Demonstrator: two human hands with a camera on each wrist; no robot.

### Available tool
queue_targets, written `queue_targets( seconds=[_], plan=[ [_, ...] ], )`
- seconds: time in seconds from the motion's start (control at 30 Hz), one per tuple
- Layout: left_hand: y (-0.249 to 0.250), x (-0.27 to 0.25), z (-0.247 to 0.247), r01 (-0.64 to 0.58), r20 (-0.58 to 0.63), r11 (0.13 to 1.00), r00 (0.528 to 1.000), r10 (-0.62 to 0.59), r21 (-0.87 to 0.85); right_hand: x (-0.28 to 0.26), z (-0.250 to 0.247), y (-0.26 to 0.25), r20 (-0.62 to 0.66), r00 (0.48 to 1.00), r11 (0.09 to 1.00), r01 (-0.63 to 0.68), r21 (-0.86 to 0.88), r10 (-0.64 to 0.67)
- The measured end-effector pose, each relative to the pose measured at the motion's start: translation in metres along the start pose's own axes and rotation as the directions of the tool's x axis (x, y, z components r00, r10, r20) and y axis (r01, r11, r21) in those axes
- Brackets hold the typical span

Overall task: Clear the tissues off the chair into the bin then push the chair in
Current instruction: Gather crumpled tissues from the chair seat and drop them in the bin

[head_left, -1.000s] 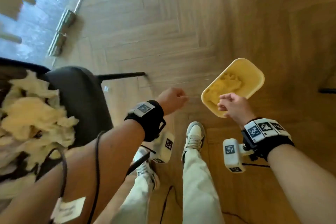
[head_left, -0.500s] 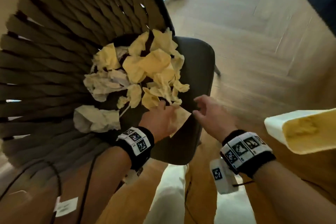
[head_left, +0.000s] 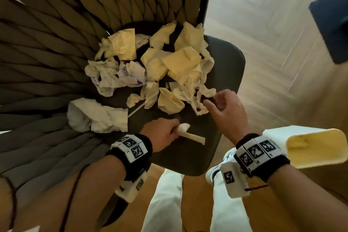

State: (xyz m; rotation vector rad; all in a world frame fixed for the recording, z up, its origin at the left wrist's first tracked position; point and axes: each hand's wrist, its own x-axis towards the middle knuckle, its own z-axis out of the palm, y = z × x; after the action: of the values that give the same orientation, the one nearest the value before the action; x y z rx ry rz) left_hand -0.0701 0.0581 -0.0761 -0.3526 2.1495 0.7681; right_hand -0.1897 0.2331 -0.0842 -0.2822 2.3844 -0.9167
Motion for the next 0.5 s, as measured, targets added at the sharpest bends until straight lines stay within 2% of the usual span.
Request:
queue_targets(
  seconds=[0.03, 0.07, 0.13, 0.17, 0.2, 0.23, 0.3, 0.33, 0.37, 0.43, 0.47, 0.5],
  plan=[
    [-0.006, -0.002, -0.003, 0.016, 0.046, 0.996, 0.999, -0.013, -0.087, -0.017, -0.001, 0.005, 0.11, 0.994, 0.994, -0.024, 0.108, 0.012],
    [-0.01, -0.005, -0.006, 0.034, 0.093, 0.983, 0.996, -0.017, -0.181, -0.033, 0.0, 0.008, 0.262, 0.965, 0.971, -0.085, 0.224, 0.024],
    [-0.014, -0.009, -0.01, 0.068, 0.166, 0.946, 0.986, -0.015, -0.317, -0.056, 0.009, 0.01, 0.524, 0.852, 0.907, -0.229, 0.352, 0.012],
    [-0.014, -0.012, -0.012, 0.076, 0.193, 0.938, 0.981, -0.011, -0.337, -0.06, 0.017, 0.01, 0.563, 0.827, 0.906, -0.24, 0.349, 0.002],
    [-0.013, -0.014, -0.014, 0.078, 0.218, 0.937, 0.976, -0.002, -0.34, -0.06, 0.023, 0.008, 0.543, 0.839, 0.916, -0.224, 0.332, 0.008],
    [-0.013, -0.016, -0.014, 0.082, 0.234, 0.934, 0.972, 0.002, -0.348, -0.056, 0.029, 0.006, 0.484, 0.874, 0.925, -0.205, 0.32, 0.026],
    [-0.012, -0.019, -0.019, 0.105, 0.198, 0.906, 0.98, -0.024, -0.41, -0.042, 0.031, -0.002, 0.38, 0.922, 0.916, -0.211, 0.342, 0.071],
    [-0.013, -0.019, -0.024, 0.102, 0.111, 0.896, 0.992, -0.059, -0.432, -0.035, 0.03, -0.003, 0.358, 0.931, 0.909, -0.213, 0.359, 0.076],
    [-0.015, -0.017, -0.03, 0.078, -0.03, 0.911, 0.995, -0.099, -0.405, -0.03, 0.027, -0.002, 0.341, 0.937, 0.905, -0.209, 0.369, 0.078],
    [-0.019, -0.006, -0.042, 0.037, -0.324, 0.988, 0.942, -0.084, -0.151, -0.022, 0.017, 0.002, 0.315, 0.945, 0.906, -0.209, 0.368, 0.09],
    [-0.021, 0.002, -0.045, 0.036, -0.367, 0.999, 0.93, -0.027, 0.017, -0.02, 0.013, 0.004, 0.316, 0.943, 0.91, -0.216, 0.354, 0.101],
    [-0.021, 0.01, -0.046, 0.044, -0.333, 0.987, 0.943, 0.011, 0.157, -0.018, 0.008, 0.007, 0.328, 0.938, 0.914, -0.228, 0.335, 0.114]
  ],
)
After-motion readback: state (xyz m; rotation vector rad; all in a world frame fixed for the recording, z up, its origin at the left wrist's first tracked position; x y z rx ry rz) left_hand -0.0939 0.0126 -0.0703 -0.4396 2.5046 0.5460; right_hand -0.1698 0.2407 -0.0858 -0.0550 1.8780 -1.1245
